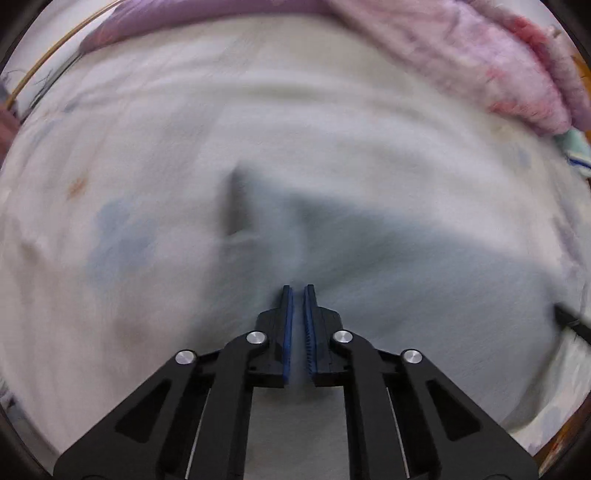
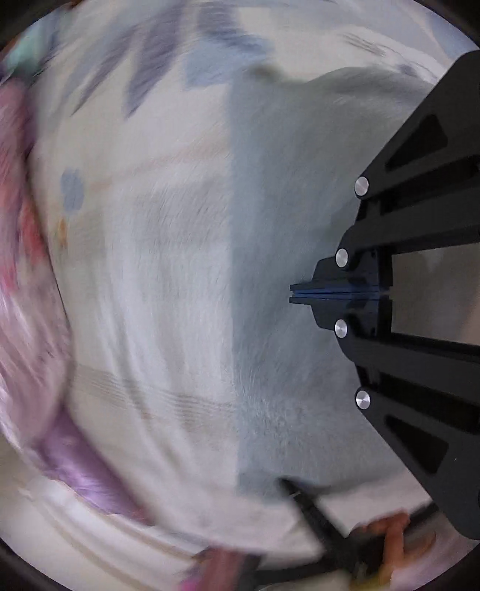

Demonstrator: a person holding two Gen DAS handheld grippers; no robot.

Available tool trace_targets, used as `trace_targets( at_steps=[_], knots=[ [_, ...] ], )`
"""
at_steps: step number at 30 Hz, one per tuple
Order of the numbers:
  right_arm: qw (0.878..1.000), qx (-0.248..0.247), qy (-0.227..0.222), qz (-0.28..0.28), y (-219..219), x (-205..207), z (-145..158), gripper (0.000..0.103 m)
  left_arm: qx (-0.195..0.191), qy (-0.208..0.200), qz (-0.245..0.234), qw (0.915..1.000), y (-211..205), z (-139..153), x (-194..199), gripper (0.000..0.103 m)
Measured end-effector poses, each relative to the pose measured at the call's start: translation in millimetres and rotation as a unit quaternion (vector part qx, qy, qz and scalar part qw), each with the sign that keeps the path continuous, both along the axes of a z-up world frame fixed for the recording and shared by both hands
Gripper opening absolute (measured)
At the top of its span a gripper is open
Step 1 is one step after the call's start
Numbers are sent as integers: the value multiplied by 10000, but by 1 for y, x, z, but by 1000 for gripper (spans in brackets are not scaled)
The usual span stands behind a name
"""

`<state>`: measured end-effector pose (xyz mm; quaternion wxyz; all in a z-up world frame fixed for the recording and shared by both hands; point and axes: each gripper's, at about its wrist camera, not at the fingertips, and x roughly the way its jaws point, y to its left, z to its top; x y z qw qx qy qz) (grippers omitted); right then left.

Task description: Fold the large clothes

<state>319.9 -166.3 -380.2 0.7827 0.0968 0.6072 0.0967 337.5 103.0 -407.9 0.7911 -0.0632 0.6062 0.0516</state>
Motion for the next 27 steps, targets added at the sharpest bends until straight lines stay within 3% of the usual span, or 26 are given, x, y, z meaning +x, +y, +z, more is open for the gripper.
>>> trace_targets(
  at_steps=[2, 3, 4, 7, 9, 12, 16, 21, 24, 27],
  knots=[
    [9979, -31, 429, -482, -40, -21, -4, 0, -7, 306, 140, 9994, 20, -3, -25, 6],
    [9951, -202, 664, -700, -56, -32, -10, 4, 31, 385, 149, 9991, 23, -3, -31, 6],
    [9912, -472, 913, -838, -69, -45, -18, 1, 190, 604, 150, 9979, 23, -5, -40, 7],
    [9813, -378, 1464, -1192, -89, -78, -33, 4, 136, 864, 304, 9957, 20, -4, -52, 7],
    [9856, -254, 1271, -1083, -77, -82, -16, 6, -11, 743, 333, 9967, 9, 8, -56, 7],
    [9961, 17, 749, -473, -30, -77, 19, 6, -318, 448, 38, 9985, -27, 29, -58, 7],
    [9976, 434, 536, 49, 22, -57, 25, 6, -446, 491, -517, 9965, -80, 22, -56, 7],
    [9939, 378, 1019, 206, 43, -63, -11, 6, -417, 902, -535, 9936, -100, -9, -67, 6],
    [9862, 188, 1639, 96, 28, -99, -39, 7, -586, 1129, -362, 9912, -93, -17, -80, 7],
    [9808, 113, 1947, 3, 8, -122, -41, 7, -561, 1332, -312, 9890, -89, -16, -88, 8]
  ],
)
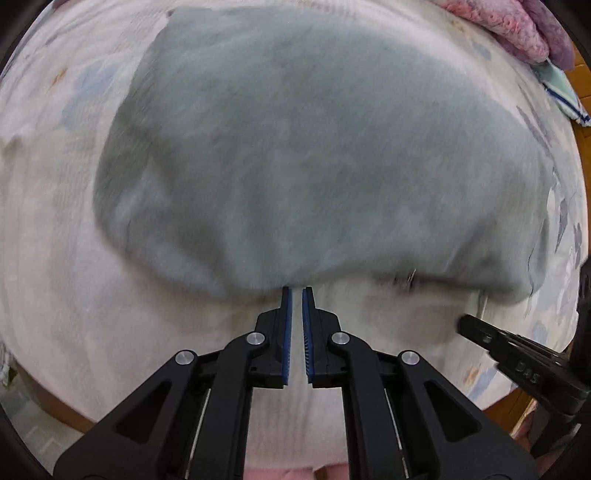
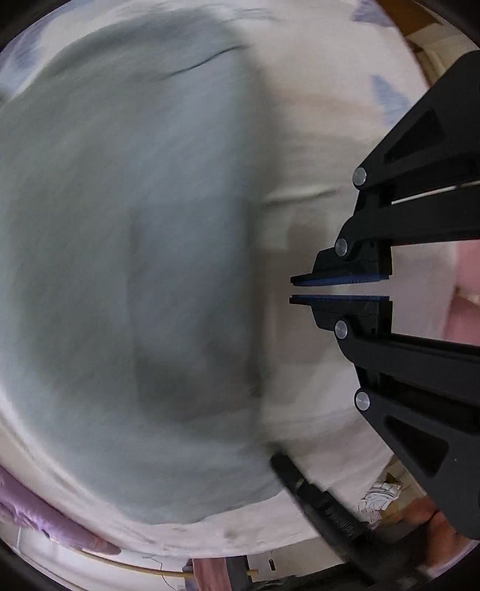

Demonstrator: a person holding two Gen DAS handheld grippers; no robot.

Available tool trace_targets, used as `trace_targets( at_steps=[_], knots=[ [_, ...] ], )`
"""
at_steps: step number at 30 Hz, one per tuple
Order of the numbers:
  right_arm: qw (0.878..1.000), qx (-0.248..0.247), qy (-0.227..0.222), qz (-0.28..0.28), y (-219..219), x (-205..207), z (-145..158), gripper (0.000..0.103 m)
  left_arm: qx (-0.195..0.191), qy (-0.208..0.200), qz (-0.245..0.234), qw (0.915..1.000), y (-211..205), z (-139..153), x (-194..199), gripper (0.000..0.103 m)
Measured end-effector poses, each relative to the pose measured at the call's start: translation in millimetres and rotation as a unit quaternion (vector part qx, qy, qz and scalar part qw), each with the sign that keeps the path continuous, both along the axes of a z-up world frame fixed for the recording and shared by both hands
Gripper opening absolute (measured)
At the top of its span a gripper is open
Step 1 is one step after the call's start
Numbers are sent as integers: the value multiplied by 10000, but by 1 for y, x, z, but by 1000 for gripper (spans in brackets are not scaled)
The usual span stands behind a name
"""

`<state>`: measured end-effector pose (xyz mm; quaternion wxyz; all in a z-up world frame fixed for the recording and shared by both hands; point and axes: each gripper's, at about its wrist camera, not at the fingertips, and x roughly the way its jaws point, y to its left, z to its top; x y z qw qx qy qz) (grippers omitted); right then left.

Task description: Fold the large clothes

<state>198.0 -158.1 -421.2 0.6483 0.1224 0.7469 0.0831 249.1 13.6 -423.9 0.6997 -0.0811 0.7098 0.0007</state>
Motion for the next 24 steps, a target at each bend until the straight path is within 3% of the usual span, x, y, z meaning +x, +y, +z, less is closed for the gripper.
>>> trace_targets(
  at_steps=[2, 4, 5, 6, 9, 12, 16, 22, 24],
  knots=[
    [9998, 124, 34, -167, -19, -8, 10, 14, -26, -26, -33, 10000, 0, 7, -3, 12],
    [9995, 131, 36, -297, -36, -9, 20, 50, -45, -85, -46, 9999, 0, 16, -3, 33],
    [9992, 81, -31, -401, -47, -7, 28, 81, -46, -122, -58, 9999, -1, 20, -2, 37],
    [9987, 53, -167, -485, -56, -6, 37, 89, -46, -179, -67, 9998, -2, 24, 0, 39],
    [9964, 325, -557, -546, -79, 4, 59, 90, -59, -312, -28, 9995, -7, 35, 11, 54],
    [9952, 176, -908, -319, -98, 27, 73, 90, -62, -414, -33, 9991, -16, 41, 31, 56],
    [9901, 313, -1367, -112, -122, 72, 81, 90, -29, -533, -102, 9985, -25, 49, 54, 68],
    [9823, 792, -1682, 229, -135, 141, 55, 91, -12, -634, -260, 9977, -28, 56, 76, 68],
    [9828, 641, -1708, 299, -137, 167, 39, 91, 58, -668, -277, 9974, -29, 58, 81, 68]
  ],
)
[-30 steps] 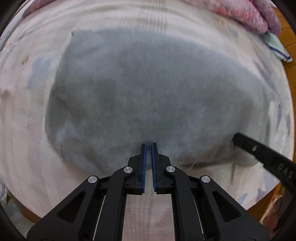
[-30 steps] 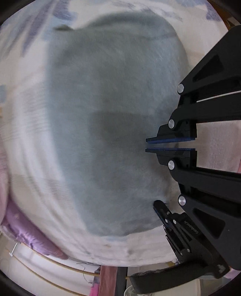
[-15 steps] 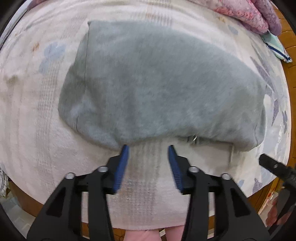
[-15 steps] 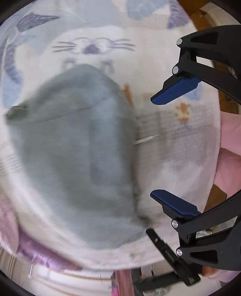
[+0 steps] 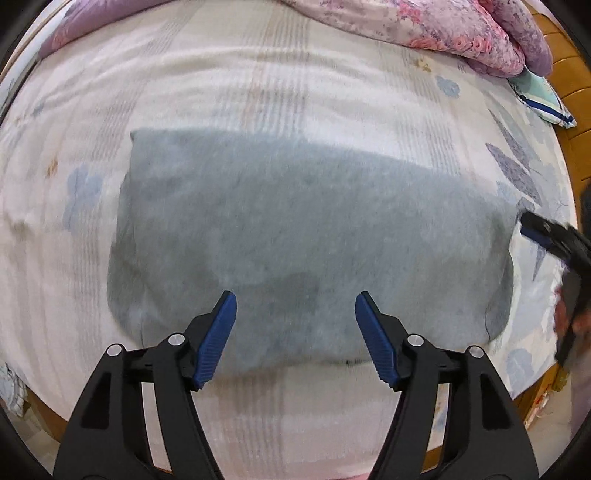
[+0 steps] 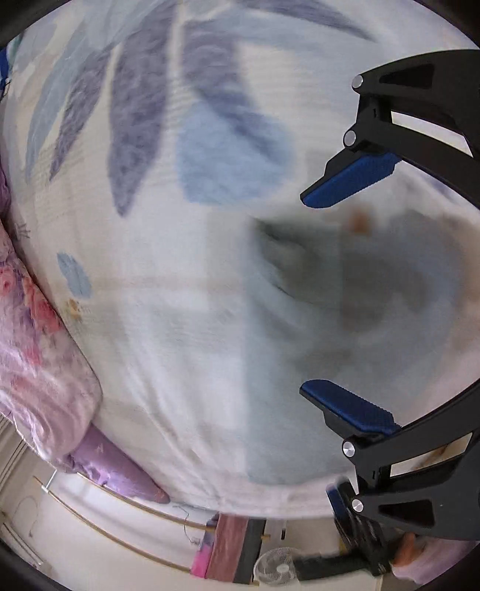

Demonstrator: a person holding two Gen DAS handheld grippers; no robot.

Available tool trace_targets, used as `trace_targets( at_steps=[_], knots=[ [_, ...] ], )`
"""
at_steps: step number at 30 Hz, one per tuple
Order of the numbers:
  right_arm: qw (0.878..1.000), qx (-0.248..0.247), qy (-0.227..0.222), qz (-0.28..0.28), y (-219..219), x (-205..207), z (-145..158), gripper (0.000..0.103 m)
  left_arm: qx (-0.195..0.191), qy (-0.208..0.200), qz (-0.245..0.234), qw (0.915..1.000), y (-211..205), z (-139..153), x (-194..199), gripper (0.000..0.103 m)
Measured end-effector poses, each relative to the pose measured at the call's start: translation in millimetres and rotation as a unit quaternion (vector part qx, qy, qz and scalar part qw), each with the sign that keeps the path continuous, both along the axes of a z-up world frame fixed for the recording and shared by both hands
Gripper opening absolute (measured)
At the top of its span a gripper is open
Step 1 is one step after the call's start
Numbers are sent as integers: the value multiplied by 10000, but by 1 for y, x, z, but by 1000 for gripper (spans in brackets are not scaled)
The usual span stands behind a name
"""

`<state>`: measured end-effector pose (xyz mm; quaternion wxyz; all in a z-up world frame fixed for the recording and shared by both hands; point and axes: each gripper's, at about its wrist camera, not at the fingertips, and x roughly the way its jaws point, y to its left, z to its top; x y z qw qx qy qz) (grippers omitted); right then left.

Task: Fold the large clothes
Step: 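Grasp the folded hoodie's end with both grippers and lift it over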

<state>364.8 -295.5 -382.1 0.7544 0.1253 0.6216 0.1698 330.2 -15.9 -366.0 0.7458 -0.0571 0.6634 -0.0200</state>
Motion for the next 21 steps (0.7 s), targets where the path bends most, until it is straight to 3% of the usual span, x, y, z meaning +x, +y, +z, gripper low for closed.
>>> trace_targets(
  at_steps=[1, 4, 7, 9, 10, 13, 17, 19, 21],
  knots=[
    [10000, 40, 68, 34, 4, 8, -6, 91, 20, -11, 10, 10000, 0, 1, 2, 69],
    [9948, 959, 332, 108, 7, 35, -30, 92, 31, -2, 17, 10000, -4, 0, 4, 70],
    [9793, 1780, 907, 322, 13, 42, -57, 94, 98, 37, -94, 9999, -10, -6, 0, 70],
    [9717, 2162, 914, 249, 9, 37, -62, 95, 95, 112, -145, 9998, -14, -9, -4, 70],
    [9666, 2338, 1029, 198, 6, 32, -63, 95, 93, 149, -146, 9997, -16, -11, -5, 70],
    [9349, 3129, 1672, -87, -4, 3, -77, 95, 13, 239, -86, 9997, -18, -13, -12, 70],
    [9233, 3026, 2364, 60, 6, -43, -90, 95, -69, 304, -31, 9995, -18, -11, -18, 70],
    [9279, 2834, 2424, -3, 11, -62, -92, 95, -83, 283, -41, 9996, -18, -9, -19, 70],
    [9377, 2666, 2197, -363, 13, -73, -88, 95, -54, 263, -53, 9996, -18, -6, -20, 70]
  ],
)
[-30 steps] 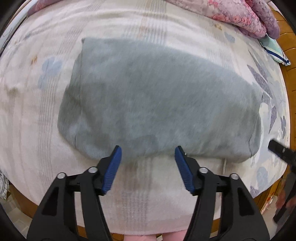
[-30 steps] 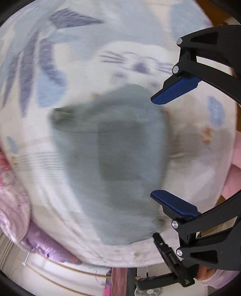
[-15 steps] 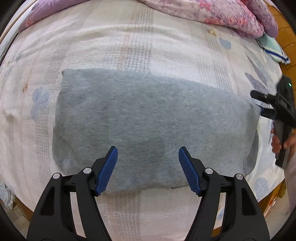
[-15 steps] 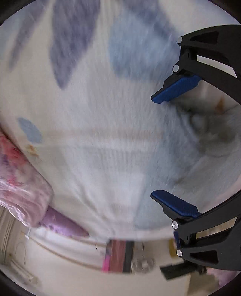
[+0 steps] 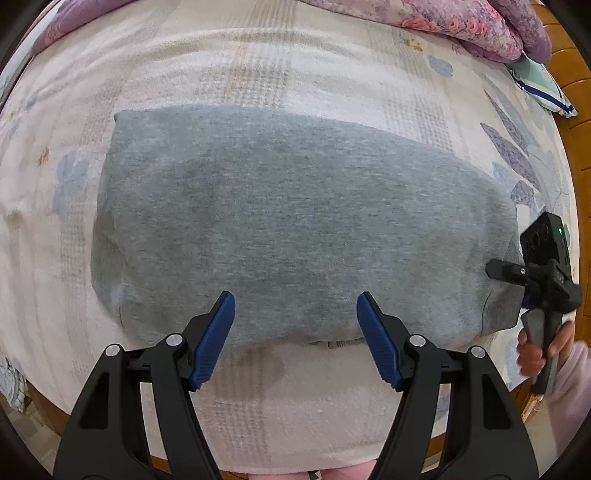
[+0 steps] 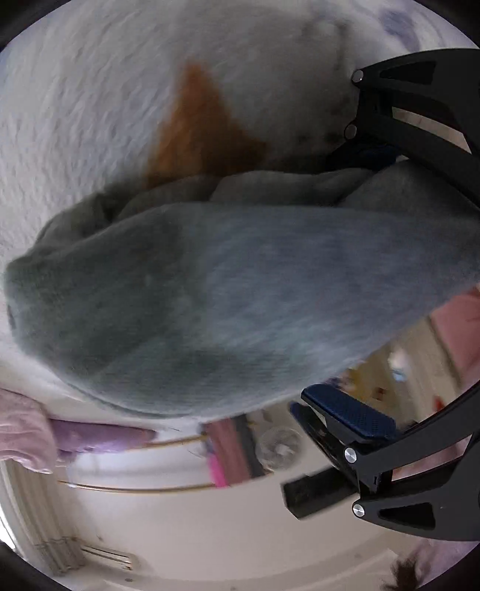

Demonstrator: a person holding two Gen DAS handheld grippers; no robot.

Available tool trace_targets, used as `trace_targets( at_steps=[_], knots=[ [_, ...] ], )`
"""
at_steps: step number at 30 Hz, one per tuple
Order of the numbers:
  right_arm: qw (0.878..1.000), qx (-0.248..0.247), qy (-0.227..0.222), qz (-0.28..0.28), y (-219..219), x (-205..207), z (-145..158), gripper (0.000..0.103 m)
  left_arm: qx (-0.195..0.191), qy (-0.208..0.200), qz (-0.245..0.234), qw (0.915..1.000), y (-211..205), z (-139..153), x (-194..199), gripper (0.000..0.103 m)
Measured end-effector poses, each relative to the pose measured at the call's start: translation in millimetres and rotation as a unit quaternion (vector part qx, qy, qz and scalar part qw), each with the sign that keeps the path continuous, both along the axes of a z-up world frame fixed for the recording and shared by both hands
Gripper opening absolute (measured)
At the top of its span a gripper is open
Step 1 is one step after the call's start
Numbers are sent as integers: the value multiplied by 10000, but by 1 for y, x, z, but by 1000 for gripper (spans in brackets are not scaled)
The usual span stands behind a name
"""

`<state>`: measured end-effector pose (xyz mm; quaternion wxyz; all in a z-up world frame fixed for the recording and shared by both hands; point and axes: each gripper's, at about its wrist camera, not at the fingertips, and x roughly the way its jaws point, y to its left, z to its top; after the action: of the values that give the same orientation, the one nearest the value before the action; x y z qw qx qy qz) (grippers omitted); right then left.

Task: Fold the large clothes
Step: 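Grasp the folded hoodie's end with both grippers and lift it over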

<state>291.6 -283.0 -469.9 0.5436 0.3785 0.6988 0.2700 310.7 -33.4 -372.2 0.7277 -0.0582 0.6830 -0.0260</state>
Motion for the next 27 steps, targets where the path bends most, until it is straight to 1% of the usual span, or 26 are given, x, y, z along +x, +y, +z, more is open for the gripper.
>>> trace_targets(
  at_steps=[2, 3, 4, 5, 6, 7, 8, 9, 10, 12, 14, 16, 18, 19, 20, 21, 22, 23, 24, 25, 26, 27],
  knots=[
    [9983, -303, 127, -475, 2, -3, 4, 92, -1, -37, 26, 10000, 2, 4, 1, 70],
    [9966, -467, 171, -660, 2, -4, 7, 79, -67, -92, 47, 9999, 3, 7, 2, 70],
    [9941, -674, 206, -827, 2, -5, 11, 70, -100, -120, 55, 9999, 3, 9, 3, 69],
    [9914, -876, 310, -926, 5, -5, 14, 49, -123, -125, 55, 9998, 4, 11, 6, 68],
    [9906, -920, 329, -953, 8, -5, 19, 37, -161, -92, 20, 9998, 3, 11, 9, 50],
    [9898, -1027, 264, -947, 11, -5, 27, 34, -201, -21, 4, 9998, 3, 10, 11, 21],
    [9885, -1236, 151, -860, 17, -4, 37, 28, -253, 147, 41, 9996, 3, 7, 16, 10],
    [9870, -1409, 58, -771, 22, -3, 44, 24, -313, 258, 97, 9991, 3, 4, 20, 3],
    [9851, -1553, 6, -737, 26, -3, 49, 23, -371, 259, 116, 9989, 3, 4, 24, 0],
    [9798, -1866, -40, -714, 38, -4, 58, 22, -408, 161, 36, 9990, -2, 9, 38, 0],
    [9742, -2155, -77, -661, 49, -7, 69, 22, -335, 173, -82, 9993, -11, 14, 58, 0],
    [9704, -2322, -86, -662, 57, -5, 69, 22, -329, 93, -186, 9992, -21, 22, 87, 0],
    [9667, -2475, -55, -654, 66, -6, 73, 22, -305, 271, -211, 9989, -26, 19, 111, 0],
    [9652, -2532, -69, -647, 69, -4, 72, 22, -449, 506, -190, 9975, -31, 8, 128, 0],
    [9637, -2593, -94, -636, 72, -4, 73, 22, -438, 647, -171, 9968, -33, -3, 136, 0],
    [9626, -2635, -104, -621, 74, -4, 72, 22, -291, 870, -196, 9956, -38, -21, 144, 0],
    [9610, -2697, -110, -598, 76, -3, 71, 23, -57, 1255, -322, 9916, -44, -54, 149, 0],
    [9596, -2749, -124, -581, 78, -1, 67, 23, 8, 1599, -375, 9864, -49, -90, 149, 0],
    [9604, -2720, -139, -594, 80, 1, 62, 24, 51, 1559, -364, 9871, -51, -102, 149, 1],
    [9616, -2672, -128, -611, 79, 0, 60, 24, 170, 1552, -367, 9871, -55, -99, 153, 0],
    [9608, -2702, -39, -615, 81, 4, 56, 24, 262, 1663, -429, 9848, -58, -98, 154, 0],
    [9601, -2731, 15, -598, 82, 5, 56, 24, 335, 1722, -604, 9826, -61, -90, 151, 0]
  ],
)
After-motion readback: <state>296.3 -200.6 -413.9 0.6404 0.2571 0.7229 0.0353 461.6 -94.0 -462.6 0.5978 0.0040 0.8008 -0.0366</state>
